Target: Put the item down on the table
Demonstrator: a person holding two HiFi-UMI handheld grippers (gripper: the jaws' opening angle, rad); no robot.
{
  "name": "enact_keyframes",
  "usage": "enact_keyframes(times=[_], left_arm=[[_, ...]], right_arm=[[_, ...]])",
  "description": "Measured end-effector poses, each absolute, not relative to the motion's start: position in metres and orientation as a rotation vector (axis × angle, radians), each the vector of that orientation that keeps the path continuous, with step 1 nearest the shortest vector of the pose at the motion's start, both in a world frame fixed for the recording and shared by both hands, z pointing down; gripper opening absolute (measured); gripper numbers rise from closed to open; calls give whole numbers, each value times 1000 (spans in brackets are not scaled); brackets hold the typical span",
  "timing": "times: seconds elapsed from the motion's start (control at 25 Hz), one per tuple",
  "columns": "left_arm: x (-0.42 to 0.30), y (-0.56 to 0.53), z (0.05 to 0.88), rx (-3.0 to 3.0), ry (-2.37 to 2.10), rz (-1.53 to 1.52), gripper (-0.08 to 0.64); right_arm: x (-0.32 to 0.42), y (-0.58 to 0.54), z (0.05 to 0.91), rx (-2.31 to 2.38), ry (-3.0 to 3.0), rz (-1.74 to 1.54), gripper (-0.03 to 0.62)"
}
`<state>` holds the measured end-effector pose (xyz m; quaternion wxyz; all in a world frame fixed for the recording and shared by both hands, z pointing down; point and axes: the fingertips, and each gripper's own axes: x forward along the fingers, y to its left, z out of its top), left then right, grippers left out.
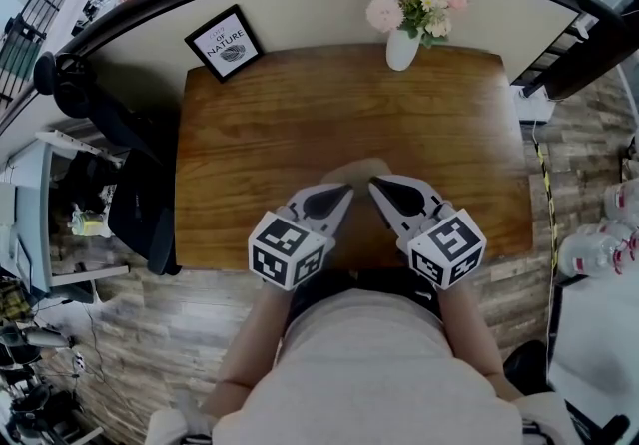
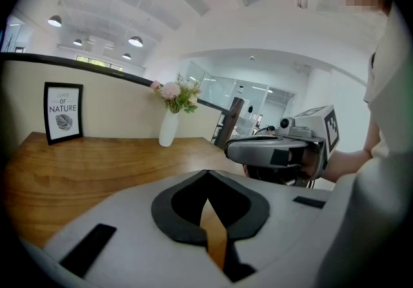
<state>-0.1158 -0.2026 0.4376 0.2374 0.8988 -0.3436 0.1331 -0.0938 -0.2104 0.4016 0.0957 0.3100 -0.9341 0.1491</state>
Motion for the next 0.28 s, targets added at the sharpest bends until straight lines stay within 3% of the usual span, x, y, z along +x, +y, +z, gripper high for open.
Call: enact_keyframes(times=[0.28], left_arm=[[-116,-205,437,2461,-953,360,12]], right_arm=[[-92,-213,402,926,-2765,436,9]])
